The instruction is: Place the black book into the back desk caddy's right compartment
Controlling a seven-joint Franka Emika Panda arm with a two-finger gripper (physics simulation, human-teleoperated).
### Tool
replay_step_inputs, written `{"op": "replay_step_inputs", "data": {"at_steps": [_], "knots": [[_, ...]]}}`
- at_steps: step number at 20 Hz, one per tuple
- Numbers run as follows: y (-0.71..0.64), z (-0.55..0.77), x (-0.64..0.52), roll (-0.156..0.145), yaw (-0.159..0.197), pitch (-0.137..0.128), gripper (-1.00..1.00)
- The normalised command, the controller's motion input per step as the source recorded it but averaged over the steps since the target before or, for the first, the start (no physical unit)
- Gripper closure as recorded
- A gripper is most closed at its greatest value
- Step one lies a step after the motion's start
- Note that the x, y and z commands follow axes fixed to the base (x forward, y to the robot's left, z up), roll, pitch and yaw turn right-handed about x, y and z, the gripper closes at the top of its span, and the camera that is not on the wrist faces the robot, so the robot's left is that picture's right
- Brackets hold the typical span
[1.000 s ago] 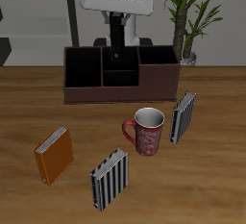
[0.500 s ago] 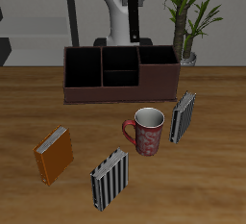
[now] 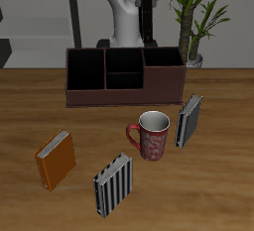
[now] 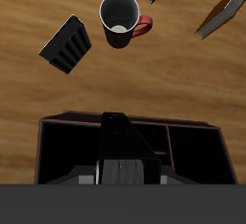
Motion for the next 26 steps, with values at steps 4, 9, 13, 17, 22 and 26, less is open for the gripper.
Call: {"op": "replay_step_inputs", "data": {"at_steps": [4, 9, 13, 17, 22, 26], "knots": [[0.23, -0.16, -0.12, 0.029, 0.041, 0.030, 1.00], [0.21, -0.15, -0.11, 0.026, 0.031, 0.018, 1.00], [0.20, -0.14, -0.08, 0.031, 0.023, 0.022, 1.00], [0.11, -0.15, -0.07, 0.017, 0.003, 0.019, 1.00], [0.04, -0.12, -0.08, 0.010, 0.015, 0.014, 1.00], [0.01, -0.06, -0.11, -0.003, -0.003, -0.009, 1.00]]}}
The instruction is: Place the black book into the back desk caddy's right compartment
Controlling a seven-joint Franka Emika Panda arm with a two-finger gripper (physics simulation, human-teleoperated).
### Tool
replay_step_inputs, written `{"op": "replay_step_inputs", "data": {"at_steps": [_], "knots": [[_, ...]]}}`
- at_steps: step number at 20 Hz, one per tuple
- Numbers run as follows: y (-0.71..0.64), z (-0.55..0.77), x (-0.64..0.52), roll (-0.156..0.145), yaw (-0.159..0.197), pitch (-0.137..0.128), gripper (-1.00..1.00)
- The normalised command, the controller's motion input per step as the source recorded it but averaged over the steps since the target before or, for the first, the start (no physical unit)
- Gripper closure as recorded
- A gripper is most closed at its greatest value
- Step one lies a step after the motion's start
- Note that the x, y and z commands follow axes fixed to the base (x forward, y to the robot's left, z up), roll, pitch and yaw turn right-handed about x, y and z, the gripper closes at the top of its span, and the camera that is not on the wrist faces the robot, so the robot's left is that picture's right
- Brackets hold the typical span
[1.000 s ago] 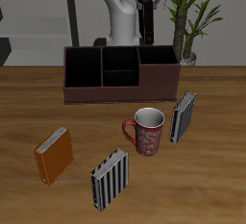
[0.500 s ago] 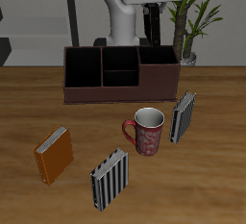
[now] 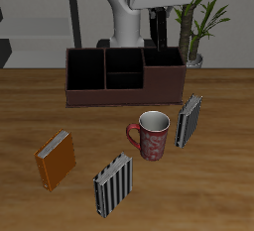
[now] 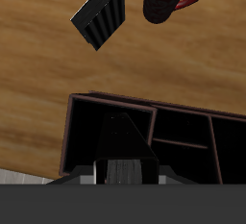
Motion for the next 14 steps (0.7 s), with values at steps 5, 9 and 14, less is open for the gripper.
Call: {"op": "replay_step_inputs", "data": {"at_steps": [5, 9, 14], "knots": [[0.10, -0.12, -0.10, 0.014, 0.008, 0.001, 1.00], [-0.02, -0.02, 0.01, -0.004, 0.003, -0.009, 1.00], [0.05, -0.13, 0.10, -0.004, 0.000, 0.011, 1.00]]}}
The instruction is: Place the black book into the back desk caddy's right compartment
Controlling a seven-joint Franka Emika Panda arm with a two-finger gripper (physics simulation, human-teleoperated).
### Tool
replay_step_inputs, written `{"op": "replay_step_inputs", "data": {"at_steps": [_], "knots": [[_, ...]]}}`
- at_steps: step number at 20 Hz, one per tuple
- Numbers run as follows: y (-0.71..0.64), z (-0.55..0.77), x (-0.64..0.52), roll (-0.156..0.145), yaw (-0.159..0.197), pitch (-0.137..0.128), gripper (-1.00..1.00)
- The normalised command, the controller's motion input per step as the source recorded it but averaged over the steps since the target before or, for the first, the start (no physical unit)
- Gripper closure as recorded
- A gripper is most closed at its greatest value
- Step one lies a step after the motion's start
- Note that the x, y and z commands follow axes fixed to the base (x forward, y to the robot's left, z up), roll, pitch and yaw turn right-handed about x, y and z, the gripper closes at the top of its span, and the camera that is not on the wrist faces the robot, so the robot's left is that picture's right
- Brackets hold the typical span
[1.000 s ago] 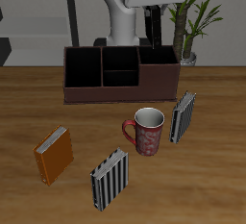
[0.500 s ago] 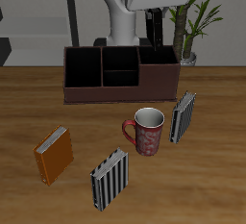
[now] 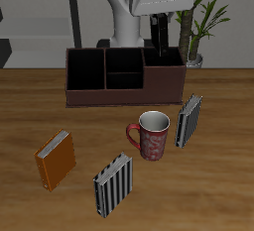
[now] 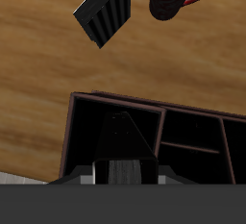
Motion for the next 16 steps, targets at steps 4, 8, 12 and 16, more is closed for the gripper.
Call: {"op": "replay_step_inputs", "data": {"at_steps": [4, 8, 12, 16], "knots": [[0.05, -0.16, 0.06, 0.017, -0.002, 0.021, 1.00], [0.06, -0.25, 0.02, 0.023, 0.008, 0.040, 1.00], [0.02, -0.19, 0.04, 0.011, 0.013, 0.022, 1.00], [0.00, -0.26, 0.04, 0.008, -0.008, 0.044, 1.00]]}}
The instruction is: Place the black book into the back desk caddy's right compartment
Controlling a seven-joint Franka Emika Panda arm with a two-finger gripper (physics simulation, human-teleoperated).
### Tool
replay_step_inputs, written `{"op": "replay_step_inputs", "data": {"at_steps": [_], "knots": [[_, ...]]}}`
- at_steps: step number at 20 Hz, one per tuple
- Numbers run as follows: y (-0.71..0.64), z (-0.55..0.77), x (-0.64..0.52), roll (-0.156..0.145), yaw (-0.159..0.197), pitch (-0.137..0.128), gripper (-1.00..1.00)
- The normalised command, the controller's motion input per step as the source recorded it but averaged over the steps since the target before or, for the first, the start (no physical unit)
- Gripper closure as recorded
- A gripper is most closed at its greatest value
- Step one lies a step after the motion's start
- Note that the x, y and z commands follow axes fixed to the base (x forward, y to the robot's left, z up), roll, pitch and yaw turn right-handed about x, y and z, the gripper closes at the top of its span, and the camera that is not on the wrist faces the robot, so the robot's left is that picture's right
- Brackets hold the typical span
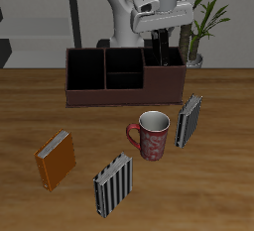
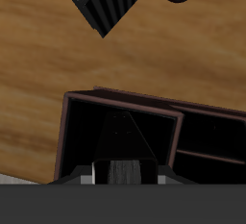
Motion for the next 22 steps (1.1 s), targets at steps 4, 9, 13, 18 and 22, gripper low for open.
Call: {"op": "replay_step_inputs", "data": {"at_steps": [4, 9, 13, 18, 22], "knots": [[0.03, -0.29, 0.05, 0.014, 0.003, 0.036, 1.00], [-0.02, -0.16, 0.04, -0.005, 0.000, 0.013, 1.00], [-0.03, -0.24, 0.06, 0.005, -0.012, 0.032, 1.00], [0.00, -0.14, 0.04, 0.007, -0.007, 0.024, 1.00], [0.04, -0.09, 0.01, 0.054, -0.030, 0.046, -1.00]]}}
